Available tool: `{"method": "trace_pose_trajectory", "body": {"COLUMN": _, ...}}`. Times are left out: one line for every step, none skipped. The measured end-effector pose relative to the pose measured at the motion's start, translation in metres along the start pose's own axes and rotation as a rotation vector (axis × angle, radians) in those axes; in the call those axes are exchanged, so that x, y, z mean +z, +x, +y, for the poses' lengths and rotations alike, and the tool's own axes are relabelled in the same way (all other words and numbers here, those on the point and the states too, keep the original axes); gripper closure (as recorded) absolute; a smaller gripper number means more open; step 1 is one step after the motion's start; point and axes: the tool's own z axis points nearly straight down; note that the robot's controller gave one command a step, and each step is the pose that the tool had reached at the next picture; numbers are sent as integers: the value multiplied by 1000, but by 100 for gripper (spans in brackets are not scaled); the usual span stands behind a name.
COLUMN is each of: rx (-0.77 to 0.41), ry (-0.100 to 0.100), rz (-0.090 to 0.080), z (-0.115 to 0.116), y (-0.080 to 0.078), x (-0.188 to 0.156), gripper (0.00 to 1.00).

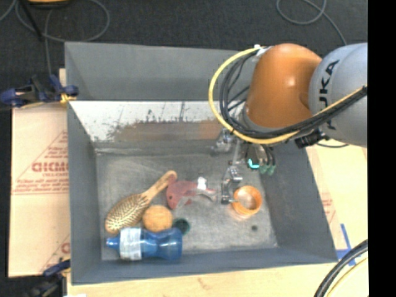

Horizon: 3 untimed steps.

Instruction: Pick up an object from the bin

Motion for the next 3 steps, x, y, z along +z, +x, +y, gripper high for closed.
{"method": "trace_pose_trajectory", "body": {"rx": 0, "ry": 0, "rz": -8, "z": 0, "y": -2, "x": -4, "gripper": 0}}
{"method": "trace_pose_trajectory", "body": {"rx": 16, "ry": -3, "rz": -13, "z": 24, "y": -15, "x": 78, "gripper": 0}}
{"method": "trace_pose_trajectory", "body": {"rx": -47, "ry": 0, "rz": -3, "z": 33, "y": -17, "x": 100, "gripper": 0}}
